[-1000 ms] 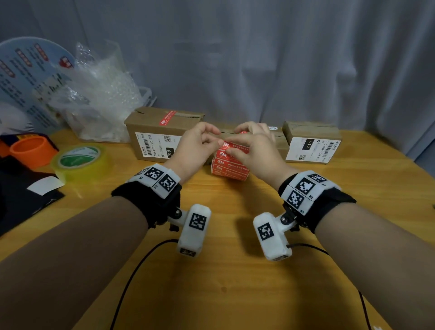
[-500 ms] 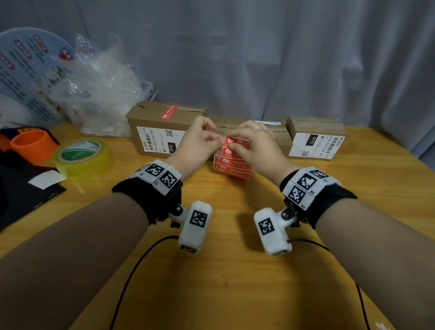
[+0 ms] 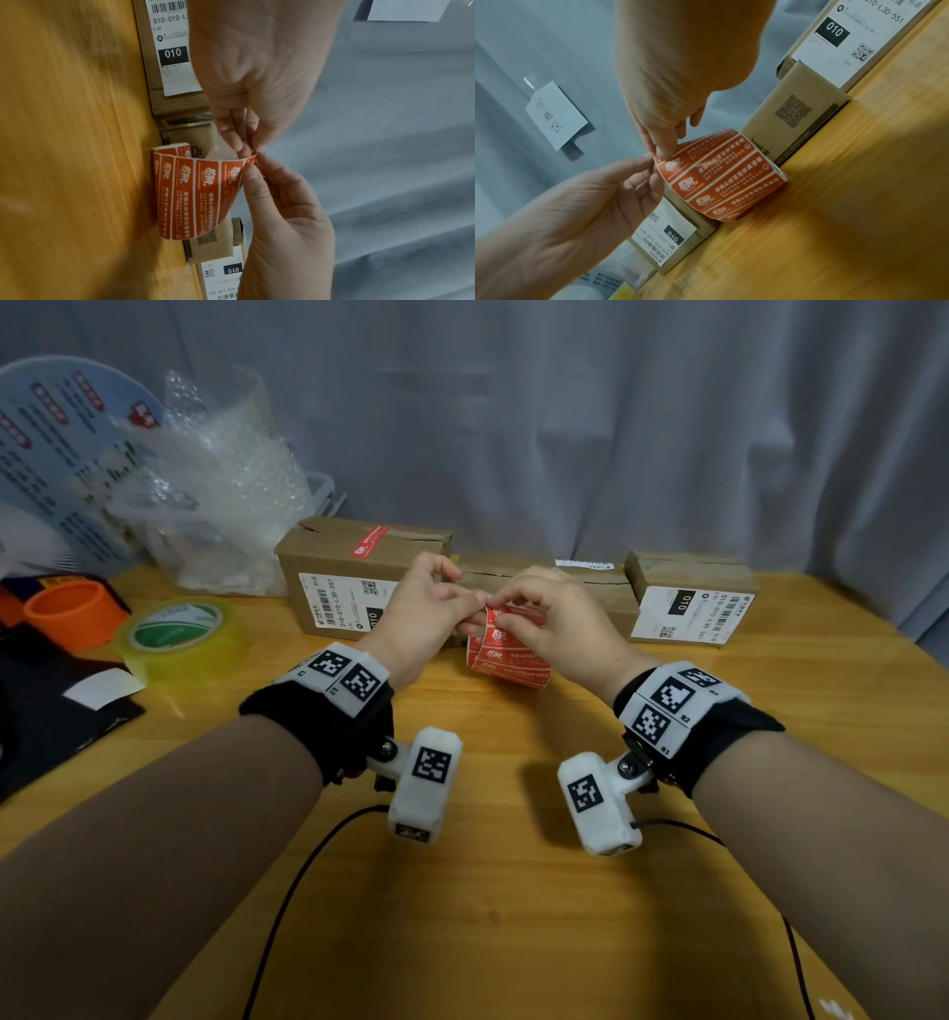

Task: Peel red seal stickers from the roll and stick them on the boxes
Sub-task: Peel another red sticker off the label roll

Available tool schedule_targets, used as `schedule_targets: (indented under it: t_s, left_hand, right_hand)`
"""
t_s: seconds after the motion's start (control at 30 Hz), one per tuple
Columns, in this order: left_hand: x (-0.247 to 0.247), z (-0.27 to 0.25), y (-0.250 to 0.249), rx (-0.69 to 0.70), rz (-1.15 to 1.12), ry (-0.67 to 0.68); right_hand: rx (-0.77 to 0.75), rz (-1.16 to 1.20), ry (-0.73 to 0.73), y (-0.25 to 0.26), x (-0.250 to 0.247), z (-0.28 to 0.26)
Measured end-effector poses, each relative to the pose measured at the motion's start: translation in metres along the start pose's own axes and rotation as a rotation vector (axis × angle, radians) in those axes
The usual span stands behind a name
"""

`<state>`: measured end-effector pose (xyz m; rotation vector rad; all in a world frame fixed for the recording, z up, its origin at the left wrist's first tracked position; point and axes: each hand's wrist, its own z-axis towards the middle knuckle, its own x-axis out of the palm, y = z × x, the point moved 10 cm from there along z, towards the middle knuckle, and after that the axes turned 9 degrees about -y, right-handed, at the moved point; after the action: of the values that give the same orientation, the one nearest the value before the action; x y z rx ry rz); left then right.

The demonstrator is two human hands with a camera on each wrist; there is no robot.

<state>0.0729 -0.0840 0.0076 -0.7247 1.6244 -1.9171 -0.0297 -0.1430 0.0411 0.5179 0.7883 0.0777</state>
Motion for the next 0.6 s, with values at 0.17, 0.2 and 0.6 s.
schedule_targets:
  t_s: [0.17,0.2,0.6]
  left_hand:
    - [-0.003,0.000,0.002,-0.094,-0.065,-0.070]
    - [-0.004,0.001,0.005,-0.137,-0.090,-0.086]
    - [0.001,-0.001,0.011,-0.264,-0.032,-0.046]
  right_hand:
    - [-0.030,-0.022,-0.049,0.006,-0.004,-0.001]
    - [-0.044,-0.025,-0.054,0.007,-0.005,-0.001]
    - [-0.121,-0.062,-0.071,0.012,-0.014,-0.004]
